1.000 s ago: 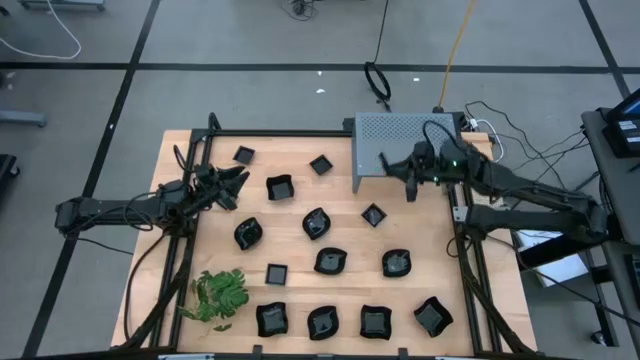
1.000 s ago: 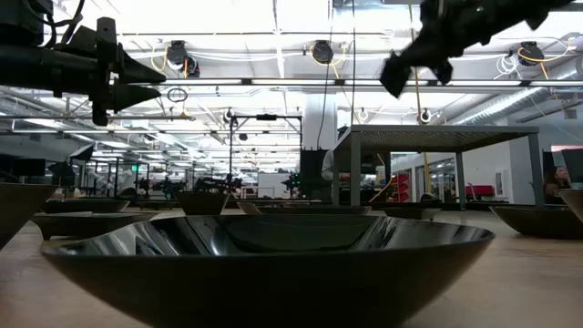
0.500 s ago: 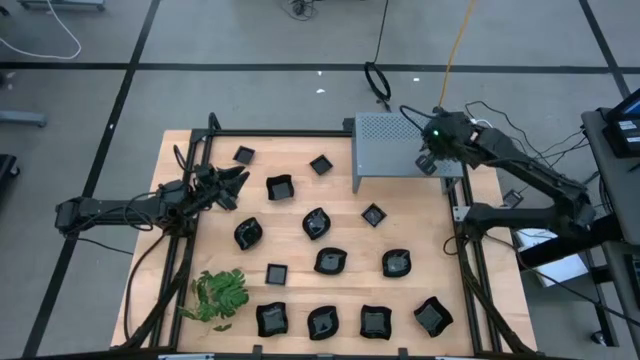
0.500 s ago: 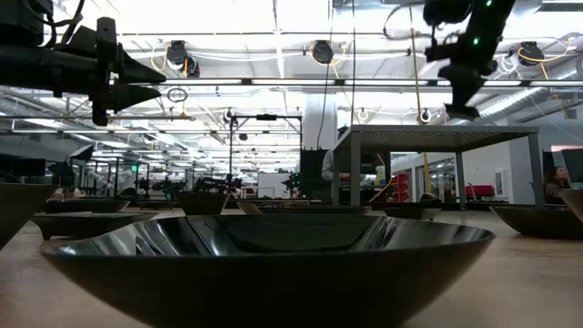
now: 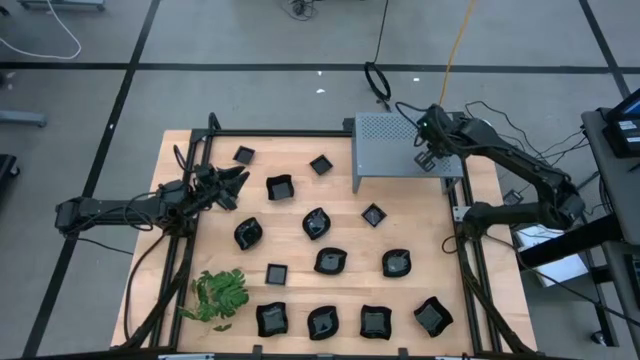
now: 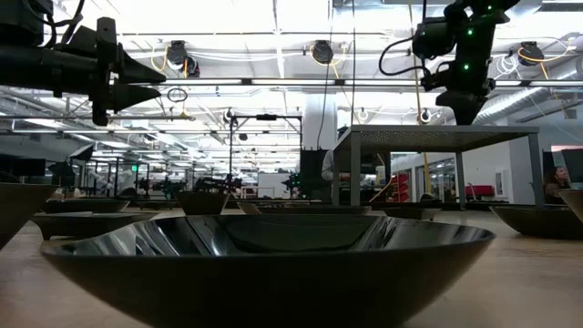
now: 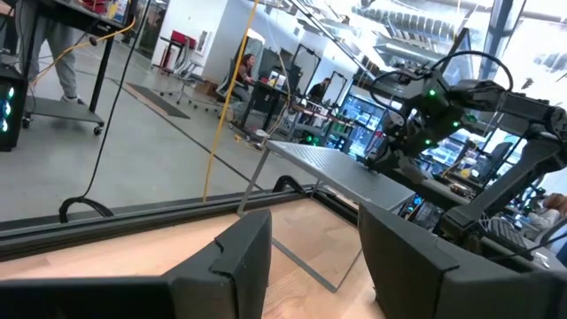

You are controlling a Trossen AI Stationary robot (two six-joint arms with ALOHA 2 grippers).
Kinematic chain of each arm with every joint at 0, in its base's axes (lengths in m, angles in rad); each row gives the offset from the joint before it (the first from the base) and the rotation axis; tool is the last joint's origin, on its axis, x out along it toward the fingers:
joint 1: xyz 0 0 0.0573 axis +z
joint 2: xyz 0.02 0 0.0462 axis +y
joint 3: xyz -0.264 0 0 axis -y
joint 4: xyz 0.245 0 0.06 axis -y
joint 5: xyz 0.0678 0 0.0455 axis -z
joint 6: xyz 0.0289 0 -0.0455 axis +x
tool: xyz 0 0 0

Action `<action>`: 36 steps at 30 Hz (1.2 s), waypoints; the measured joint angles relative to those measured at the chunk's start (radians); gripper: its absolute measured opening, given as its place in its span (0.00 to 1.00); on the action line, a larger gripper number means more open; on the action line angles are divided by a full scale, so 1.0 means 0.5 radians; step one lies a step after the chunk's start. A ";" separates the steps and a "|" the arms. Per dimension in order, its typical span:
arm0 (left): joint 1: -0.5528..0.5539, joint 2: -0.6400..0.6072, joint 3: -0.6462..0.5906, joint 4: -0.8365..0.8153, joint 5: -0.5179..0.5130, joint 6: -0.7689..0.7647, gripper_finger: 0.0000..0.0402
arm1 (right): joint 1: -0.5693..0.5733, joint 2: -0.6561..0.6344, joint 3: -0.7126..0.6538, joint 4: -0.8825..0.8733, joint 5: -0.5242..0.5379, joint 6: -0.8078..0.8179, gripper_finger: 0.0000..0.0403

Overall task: Pick & Place Mini shaped plates
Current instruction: Put the black square plate on the shelf, then stack the black square plate on top of the black square plate on the shelf

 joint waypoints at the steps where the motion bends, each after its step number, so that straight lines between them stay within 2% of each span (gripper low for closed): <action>1: 0.000 0.000 0.000 0.000 0.000 0.000 0.43 | 0.000 -0.005 0.000 0.008 0.000 0.000 0.07; 6: 0.000 0.001 0.000 0.000 0.000 0.000 0.43 | 0.020 -0.079 0.009 0.014 0.107 -0.074 0.23; 10: 0.000 0.000 0.000 0.000 0.001 0.001 0.43 | 0.068 -0.202 0.068 -0.009 0.058 -0.120 0.33; 13: 0.000 0.001 0.000 -0.001 0.000 0.000 0.43 | 0.140 -0.315 0.098 0.025 -0.187 -0.106 0.37; 18: 0.000 0.001 0.000 0.000 0.000 0.000 0.43 | 0.311 -0.470 0.088 0.127 -0.629 0.070 0.36; 22: 0.001 0.001 0.000 0.000 0.000 0.001 0.43 | 0.573 -0.516 -0.022 0.146 -0.949 0.112 0.34; 24: 0.000 0.001 -0.001 0.000 0.000 0.001 0.43 | 0.740 -0.515 -0.112 0.154 -1.011 0.159 0.34; 28: 0.001 0.001 0.000 0.000 0.000 0.000 0.43 | 1.135 -0.493 -0.326 0.256 -1.009 0.278 0.34; 32: 0.001 0.001 -0.001 -0.001 0.001 0.000 0.43 | 1.513 -0.473 -0.535 0.567 -0.999 0.297 0.34; 36: 0.000 0.001 0.000 -0.001 0.000 0.000 0.43 | 1.812 -0.407 -0.684 0.955 -0.922 0.103 0.34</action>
